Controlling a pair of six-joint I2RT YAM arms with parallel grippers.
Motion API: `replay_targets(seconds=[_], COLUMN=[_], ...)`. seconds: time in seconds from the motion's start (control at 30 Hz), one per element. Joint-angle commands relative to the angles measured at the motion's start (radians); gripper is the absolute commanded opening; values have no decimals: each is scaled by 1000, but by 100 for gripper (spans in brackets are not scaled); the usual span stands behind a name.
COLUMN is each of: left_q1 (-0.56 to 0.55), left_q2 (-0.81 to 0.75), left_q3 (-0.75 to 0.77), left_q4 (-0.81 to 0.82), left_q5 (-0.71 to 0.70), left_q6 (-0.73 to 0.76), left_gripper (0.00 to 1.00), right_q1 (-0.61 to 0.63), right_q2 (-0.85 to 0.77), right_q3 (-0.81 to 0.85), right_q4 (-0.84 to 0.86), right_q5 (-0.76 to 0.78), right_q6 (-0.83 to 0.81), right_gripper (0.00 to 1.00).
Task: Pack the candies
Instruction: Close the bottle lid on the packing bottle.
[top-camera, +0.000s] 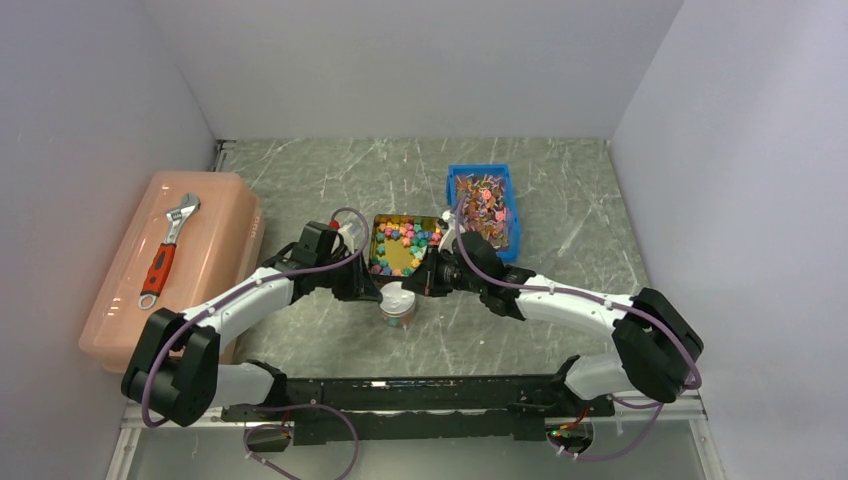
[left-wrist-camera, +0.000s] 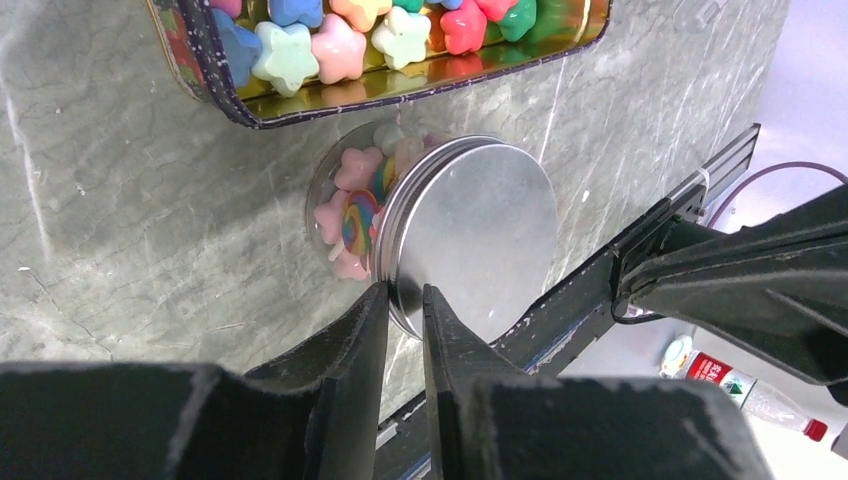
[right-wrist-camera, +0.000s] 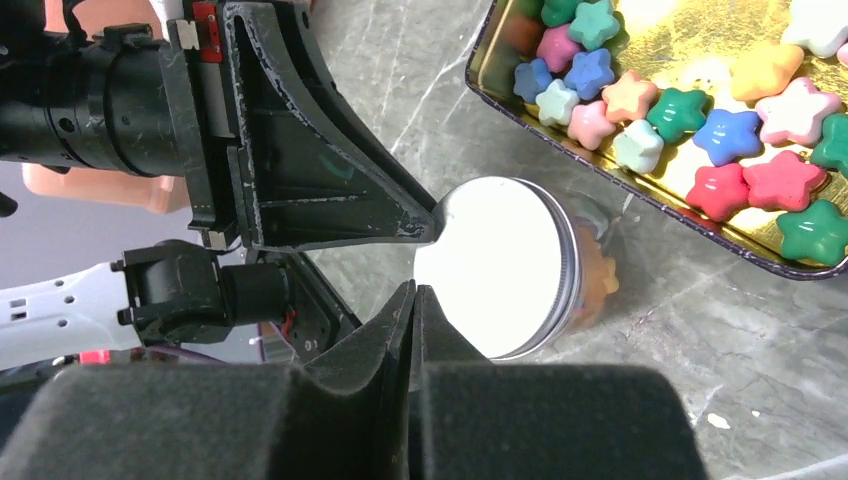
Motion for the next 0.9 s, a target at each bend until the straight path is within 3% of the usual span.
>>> replay_targets(seconds=[0.0, 0.87], left_q1=[-11, -28], left_q2=[-12, -39], left_q3=[44, -23], left_q4=[6, 29], left_q5=[12, -5], left_q6=[17, 11], left_gripper=[24, 24], right_q1=[25, 100], right_q2=[-7, 71], right_q3=[44, 0], right_q4=[-74, -157], right_q5=[62, 114], right_q6=[-60, -69], right_gripper=[0, 0])
